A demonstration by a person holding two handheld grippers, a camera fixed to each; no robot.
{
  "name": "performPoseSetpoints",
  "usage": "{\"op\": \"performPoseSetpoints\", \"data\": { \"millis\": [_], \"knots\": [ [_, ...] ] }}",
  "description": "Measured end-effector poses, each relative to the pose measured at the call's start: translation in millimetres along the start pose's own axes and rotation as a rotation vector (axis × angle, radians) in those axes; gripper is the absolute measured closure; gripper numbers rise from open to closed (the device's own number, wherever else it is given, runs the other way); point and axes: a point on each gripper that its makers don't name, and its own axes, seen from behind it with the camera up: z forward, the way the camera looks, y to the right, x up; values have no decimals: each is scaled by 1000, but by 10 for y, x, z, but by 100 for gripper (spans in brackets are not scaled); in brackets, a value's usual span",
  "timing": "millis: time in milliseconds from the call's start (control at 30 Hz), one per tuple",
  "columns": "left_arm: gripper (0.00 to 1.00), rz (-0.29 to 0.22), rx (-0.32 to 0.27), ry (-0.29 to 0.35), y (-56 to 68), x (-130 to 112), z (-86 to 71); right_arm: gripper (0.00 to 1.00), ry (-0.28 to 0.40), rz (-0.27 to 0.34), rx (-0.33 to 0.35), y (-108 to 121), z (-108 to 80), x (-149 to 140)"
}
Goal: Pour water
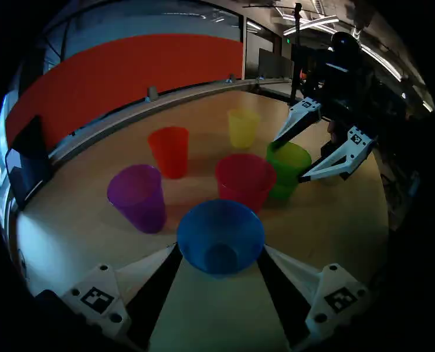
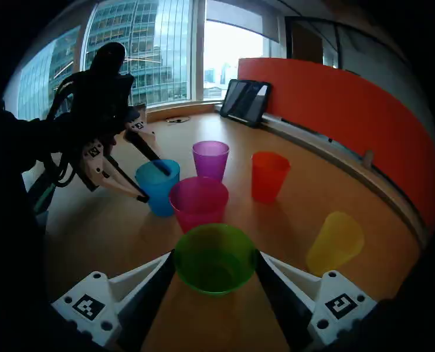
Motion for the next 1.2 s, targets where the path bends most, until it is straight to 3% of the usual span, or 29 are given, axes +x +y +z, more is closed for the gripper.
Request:
{"op": "performPoseSetpoints", "data": {
  "millis": [233, 600, 900, 1200],
  "knots": [
    [4, -20, -5, -15, 28, -93, -69, 0, 9, 20, -1, -23, -97, 18],
    [4, -54, 34, -13, 26, -224, -268, 0, 23, 26, -47, -23, -378, -60],
    [4, -108, 83, 46, 16, -239, -491, 0, 61, 61, -113, 9, -636, -156],
    [4, -134, 185, 143, -115, -145, -739, 0, 143, 113, -215, 175, -854, -91]
  ]
}}
